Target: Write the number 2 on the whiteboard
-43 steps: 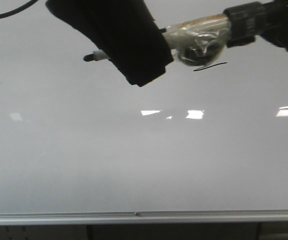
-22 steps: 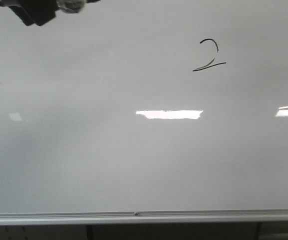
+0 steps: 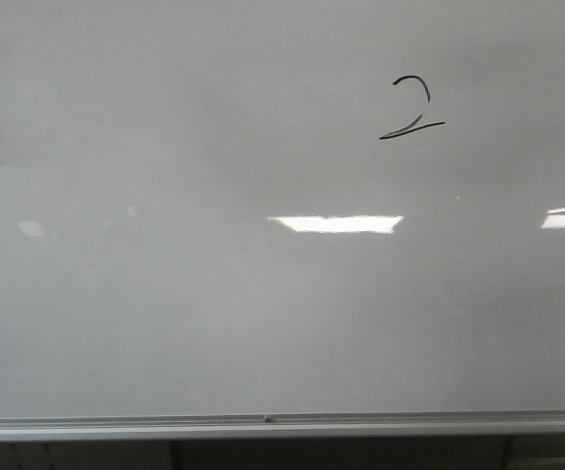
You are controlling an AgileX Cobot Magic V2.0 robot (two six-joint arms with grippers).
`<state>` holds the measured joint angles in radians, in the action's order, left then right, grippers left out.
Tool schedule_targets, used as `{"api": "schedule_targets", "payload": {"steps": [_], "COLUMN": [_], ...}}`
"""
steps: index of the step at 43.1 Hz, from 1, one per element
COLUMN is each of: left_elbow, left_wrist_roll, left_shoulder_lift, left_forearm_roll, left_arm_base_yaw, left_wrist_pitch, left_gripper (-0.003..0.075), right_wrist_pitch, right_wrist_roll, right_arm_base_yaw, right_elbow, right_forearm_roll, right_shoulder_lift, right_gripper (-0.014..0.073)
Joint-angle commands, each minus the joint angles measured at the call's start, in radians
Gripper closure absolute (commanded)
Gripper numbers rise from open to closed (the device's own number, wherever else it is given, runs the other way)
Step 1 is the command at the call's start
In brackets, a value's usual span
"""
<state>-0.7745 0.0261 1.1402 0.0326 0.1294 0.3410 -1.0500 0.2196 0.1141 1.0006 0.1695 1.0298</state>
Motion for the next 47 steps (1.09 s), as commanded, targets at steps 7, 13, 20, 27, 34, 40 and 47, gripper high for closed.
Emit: {"api": "schedule_targets", "payload": {"steps": [7,13,20,27,34,40,47], "left_elbow": [0.106,0.108,0.108,0.101,0.057,-0.004,-0.061], "left_wrist_roll": [0.02,0.018,0.018,0.018,0.018,0.018,0.018], "left_shoulder_lift": [0.068,0.152,0.24,0.299,0.35,0.388,0.423], "left_forearm_roll": [-0.033,-0.033,-0.033,-0.033,-0.033,-0.033,-0.033], "left_arm_base_yaw": [-0.087,-0.091,-0.091,-0.091,-0.091,-0.091,-0.091], "left_wrist_pitch": [-0.492,-0.586,-0.691,-0.769,-0.728,-0.626,-0.527], "left_gripper": [0.0678,0.0678,0.0678,0.0673,0.0631,0.0573,0.0531], "right_wrist_pitch": [0.064,0.064,0.064,0.064,0.064,0.062,0.061], "right_wrist_roll": [0.004,0.004,0.004,0.004,0.004,0.004,0.004], "right_arm_base_yaw": [-0.005,-0.005,-0.005,-0.005,-0.005,-0.005,-0.005], "right_elbow": [0.023,0.023,0.023,0.023,0.023,0.023,0.023], "right_forearm_roll": [-0.001,-0.001,-0.001,-0.001,-0.001,-0.001,-0.001], "right_shoulder_lift": [-0.018,-0.018,-0.018,-0.018,-0.018,-0.018,-0.017], "right_gripper": [0.0076,0.0076,0.0076,0.0076,0.0076,0.0076,0.0076]}}
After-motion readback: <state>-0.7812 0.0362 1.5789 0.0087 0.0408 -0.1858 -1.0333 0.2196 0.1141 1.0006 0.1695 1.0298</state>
